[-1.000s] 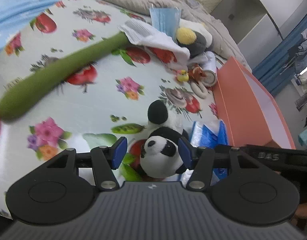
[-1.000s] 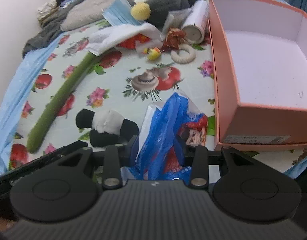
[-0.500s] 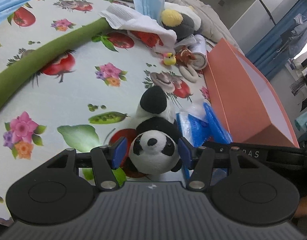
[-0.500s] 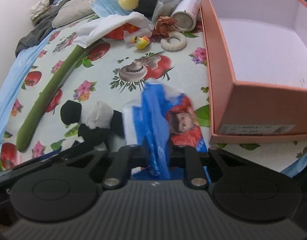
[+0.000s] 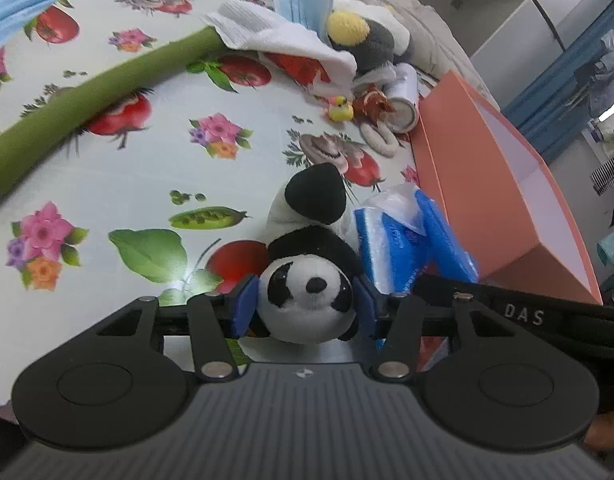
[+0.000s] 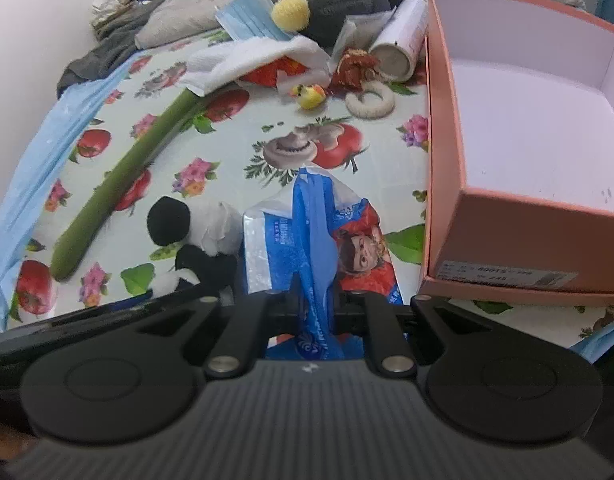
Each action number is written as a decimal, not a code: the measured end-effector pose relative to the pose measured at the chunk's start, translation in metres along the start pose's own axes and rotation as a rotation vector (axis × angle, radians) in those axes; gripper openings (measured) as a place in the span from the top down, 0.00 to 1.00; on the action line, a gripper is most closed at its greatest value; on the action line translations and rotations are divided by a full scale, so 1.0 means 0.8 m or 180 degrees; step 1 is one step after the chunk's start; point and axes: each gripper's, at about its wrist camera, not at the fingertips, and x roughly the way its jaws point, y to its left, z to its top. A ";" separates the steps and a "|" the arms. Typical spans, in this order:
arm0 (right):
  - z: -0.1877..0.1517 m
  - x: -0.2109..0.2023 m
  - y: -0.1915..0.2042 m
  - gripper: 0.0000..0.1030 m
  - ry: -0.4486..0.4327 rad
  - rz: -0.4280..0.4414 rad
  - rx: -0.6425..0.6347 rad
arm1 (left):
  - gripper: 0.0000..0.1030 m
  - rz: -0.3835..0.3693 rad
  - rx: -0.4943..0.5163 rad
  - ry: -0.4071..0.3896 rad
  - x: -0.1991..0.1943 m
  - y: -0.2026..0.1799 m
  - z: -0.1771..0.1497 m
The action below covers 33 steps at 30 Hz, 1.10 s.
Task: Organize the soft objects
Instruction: 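Carry the wipe pack into the box and open the right gripper while the left carries the panda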
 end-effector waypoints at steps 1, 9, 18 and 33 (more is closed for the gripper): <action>0.000 -0.004 0.000 0.87 -0.0028 0.0015 -0.0001 | 0.45 0.0020 -0.0009 -0.0021 -0.003 -0.001 0.000; 0.005 -0.046 0.002 0.87 -0.0200 0.0168 0.0006 | 0.45 0.0120 0.0019 -0.0191 -0.044 -0.010 0.007; 0.015 -0.109 0.012 0.87 -0.0492 0.0363 -0.0096 | 0.45 0.0120 0.0066 -0.0518 -0.119 -0.039 0.018; 0.029 -0.208 0.012 0.87 -0.1080 0.0482 -0.0167 | 0.45 0.0090 0.0271 -0.1029 -0.233 -0.105 0.032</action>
